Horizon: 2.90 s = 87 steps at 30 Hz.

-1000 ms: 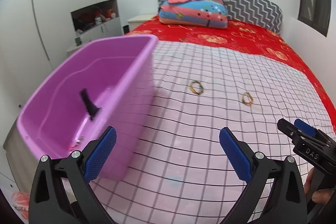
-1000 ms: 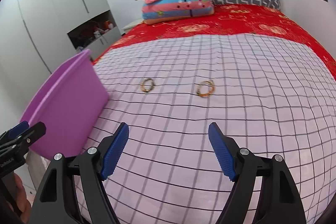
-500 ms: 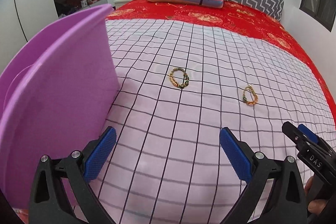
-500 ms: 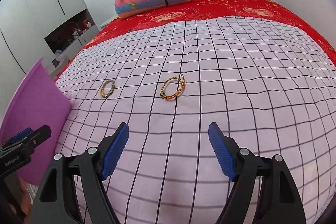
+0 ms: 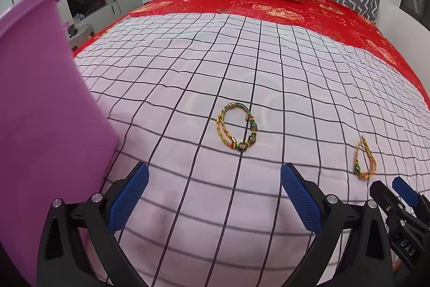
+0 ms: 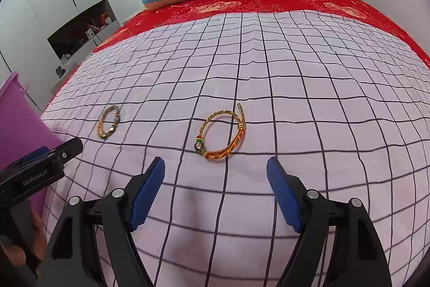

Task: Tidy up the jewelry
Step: 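Move both open tools away from the tub over the two beaded bracelets, then grasp the green-beaded bracelet with the left tool while the right tool grasps the gold bracelet, then lift both bracelets and carry them over the purple tub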

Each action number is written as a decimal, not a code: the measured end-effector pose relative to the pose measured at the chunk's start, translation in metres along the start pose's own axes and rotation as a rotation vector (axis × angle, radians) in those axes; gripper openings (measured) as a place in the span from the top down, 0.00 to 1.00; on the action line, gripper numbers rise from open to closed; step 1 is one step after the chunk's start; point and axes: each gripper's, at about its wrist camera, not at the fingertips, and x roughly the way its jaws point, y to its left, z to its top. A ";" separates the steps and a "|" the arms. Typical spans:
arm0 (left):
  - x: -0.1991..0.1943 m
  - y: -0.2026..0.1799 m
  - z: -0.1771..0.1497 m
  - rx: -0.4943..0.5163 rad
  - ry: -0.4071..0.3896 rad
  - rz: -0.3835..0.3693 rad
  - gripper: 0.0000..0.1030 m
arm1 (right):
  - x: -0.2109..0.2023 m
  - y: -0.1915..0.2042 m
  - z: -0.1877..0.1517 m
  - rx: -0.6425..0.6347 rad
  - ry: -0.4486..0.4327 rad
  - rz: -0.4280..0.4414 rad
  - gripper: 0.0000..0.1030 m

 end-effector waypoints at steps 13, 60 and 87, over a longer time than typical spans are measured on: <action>0.049 -0.003 0.018 -0.001 0.033 0.023 0.06 | 0.036 0.001 0.013 -0.024 0.035 -0.059 0.28; 0.073 -0.033 0.019 0.009 0.047 0.011 0.45 | 0.057 0.023 0.015 -0.185 0.046 -0.137 0.77; -0.018 -0.027 -0.071 0.101 0.109 -0.105 0.90 | -0.027 0.025 -0.057 -0.094 0.076 -0.053 0.91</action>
